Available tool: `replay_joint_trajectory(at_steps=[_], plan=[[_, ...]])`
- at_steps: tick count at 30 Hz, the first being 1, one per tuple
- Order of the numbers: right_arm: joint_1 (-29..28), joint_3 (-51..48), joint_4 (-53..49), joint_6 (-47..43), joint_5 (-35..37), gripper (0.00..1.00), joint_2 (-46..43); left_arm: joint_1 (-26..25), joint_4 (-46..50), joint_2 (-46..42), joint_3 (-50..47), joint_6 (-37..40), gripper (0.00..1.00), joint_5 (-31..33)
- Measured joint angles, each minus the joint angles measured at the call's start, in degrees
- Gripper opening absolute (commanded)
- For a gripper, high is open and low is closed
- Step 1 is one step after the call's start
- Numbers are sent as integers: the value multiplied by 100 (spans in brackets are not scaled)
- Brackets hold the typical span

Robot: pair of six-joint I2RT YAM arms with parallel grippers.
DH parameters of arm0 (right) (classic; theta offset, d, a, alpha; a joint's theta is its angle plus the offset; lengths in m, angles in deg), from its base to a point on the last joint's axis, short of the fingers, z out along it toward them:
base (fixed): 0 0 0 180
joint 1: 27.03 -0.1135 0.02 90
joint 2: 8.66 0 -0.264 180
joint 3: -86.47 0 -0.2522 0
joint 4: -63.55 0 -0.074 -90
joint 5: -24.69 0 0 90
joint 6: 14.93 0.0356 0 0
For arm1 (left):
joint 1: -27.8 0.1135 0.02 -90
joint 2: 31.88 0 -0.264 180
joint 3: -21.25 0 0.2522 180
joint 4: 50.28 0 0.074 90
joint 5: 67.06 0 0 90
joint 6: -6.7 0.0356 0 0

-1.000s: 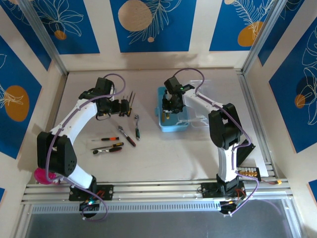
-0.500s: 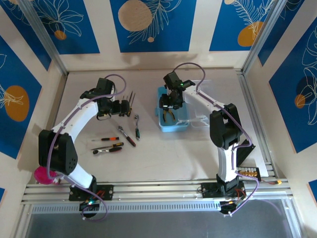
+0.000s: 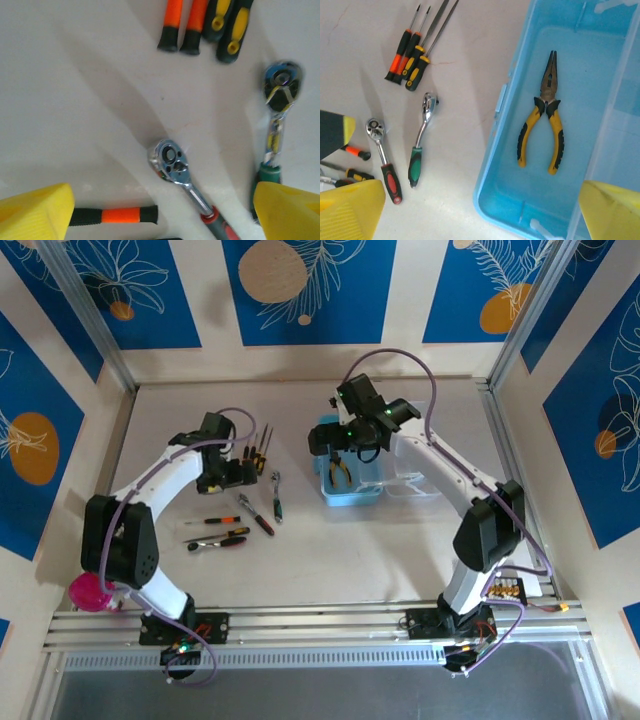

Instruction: Pack the tool kit

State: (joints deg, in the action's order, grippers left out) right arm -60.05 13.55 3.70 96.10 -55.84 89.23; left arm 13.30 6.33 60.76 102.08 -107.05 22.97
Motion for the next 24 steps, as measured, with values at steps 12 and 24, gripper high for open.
replay_joint_trajectory(at_steps=[12, 24], plan=[[2, -570, 2, -17, -4, 99, -179, -26, -404, 981, -162, -339, 68, -190], [28, -623, 20, -17, -28, 100, -179, -142, -190, 1421, 146, -549, 52, 28]])
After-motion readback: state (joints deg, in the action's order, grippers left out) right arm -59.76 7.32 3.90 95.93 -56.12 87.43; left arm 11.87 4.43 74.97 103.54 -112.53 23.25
